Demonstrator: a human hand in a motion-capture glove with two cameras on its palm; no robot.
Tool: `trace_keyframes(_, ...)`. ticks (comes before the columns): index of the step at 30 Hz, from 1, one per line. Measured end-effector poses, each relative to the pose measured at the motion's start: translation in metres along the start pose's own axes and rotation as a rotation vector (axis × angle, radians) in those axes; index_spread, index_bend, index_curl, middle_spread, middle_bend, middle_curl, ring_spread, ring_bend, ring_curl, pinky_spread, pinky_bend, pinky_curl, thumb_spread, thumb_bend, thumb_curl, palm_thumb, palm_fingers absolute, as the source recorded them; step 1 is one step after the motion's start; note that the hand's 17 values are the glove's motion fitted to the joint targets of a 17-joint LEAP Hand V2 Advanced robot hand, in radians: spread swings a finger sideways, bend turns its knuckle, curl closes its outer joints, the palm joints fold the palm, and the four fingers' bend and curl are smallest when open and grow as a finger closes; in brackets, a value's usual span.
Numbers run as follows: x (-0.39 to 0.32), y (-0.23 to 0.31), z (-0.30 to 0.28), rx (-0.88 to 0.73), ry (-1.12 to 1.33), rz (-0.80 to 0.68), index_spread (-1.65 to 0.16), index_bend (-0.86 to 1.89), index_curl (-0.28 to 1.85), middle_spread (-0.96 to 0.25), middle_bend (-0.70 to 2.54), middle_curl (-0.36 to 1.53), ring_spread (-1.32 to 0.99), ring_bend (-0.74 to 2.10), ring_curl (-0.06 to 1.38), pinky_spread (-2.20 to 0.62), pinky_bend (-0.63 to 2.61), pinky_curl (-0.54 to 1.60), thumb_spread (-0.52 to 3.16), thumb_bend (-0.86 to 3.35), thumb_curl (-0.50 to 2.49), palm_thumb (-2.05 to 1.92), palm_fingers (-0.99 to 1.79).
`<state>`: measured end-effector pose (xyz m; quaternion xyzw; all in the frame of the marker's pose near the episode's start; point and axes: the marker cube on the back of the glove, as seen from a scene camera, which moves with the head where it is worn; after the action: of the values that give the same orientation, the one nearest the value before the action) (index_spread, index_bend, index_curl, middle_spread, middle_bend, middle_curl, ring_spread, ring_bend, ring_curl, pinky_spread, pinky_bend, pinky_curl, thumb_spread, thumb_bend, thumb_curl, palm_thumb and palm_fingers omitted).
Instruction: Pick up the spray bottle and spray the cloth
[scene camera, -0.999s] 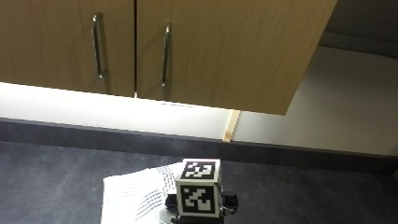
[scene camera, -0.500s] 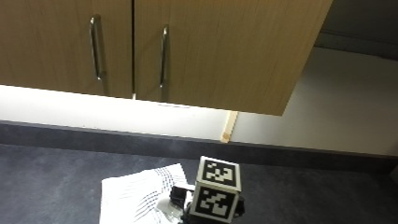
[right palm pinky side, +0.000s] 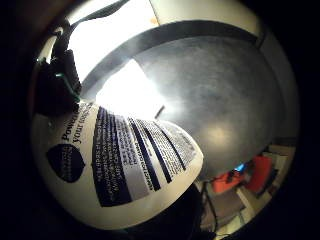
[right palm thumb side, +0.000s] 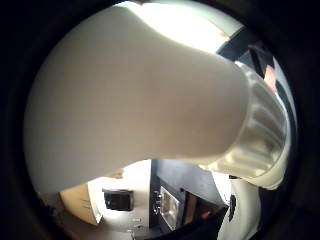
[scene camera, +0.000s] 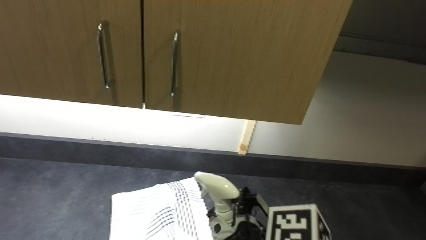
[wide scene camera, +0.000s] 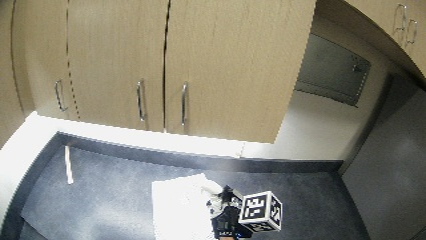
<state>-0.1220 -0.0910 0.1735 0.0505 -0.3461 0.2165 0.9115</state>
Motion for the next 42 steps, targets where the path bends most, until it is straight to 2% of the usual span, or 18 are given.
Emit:
trace_keyframes(3, 0.002, -0.002, 0.018, 0.081, -0.298, 0.007, -0.17, 0.19, 0.58, -0.03, 0.28, 0.55, -0.09, 0.34, 0.5, -0.03, 0.3, 0.54, 0.5, -0.02, 0.68, 1.16, 1.13)
trace_keyframes(9, 0.025, 0.003, 0.014, 0.188, -0.482, 0.063, -0.18, 0.19, 0.58, -0.03, 0.28, 0.55, -0.09, 0.34, 0.5, -0.04, 0.28, 0.54, 0.51, -0.02, 0.68, 1.17, 1.11)
trace_keyframes(24, 0.001, 0.004, 0.021, 0.211, -0.404, 0.07, -0.18, 0.19, 0.59, -0.03, 0.27, 0.56, -0.1, 0.33, 0.51, -0.05, 0.26, 0.56, 0.53, -0.02, 0.68, 1.17, 1.11)
trace_keyframes(34, -0.072, 0.014, 0.086, 0.095, -0.488, 0.032, -0.18, 0.18, 0.59, -0.03, 0.26, 0.56, -0.11, 0.33, 0.51, -0.06, 0.25, 0.56, 0.53, -0.02, 0.68, 1.18, 1.1)
trace_keyframes(42, -0.12, 0.019, 0.141, 0.03, -0.567, -0.099, -0.18, 0.17, 0.59, -0.04, 0.25, 0.57, -0.11, 0.32, 0.51, -0.06, 0.24, 0.57, 0.54, -0.02, 0.68, 1.19, 1.09)
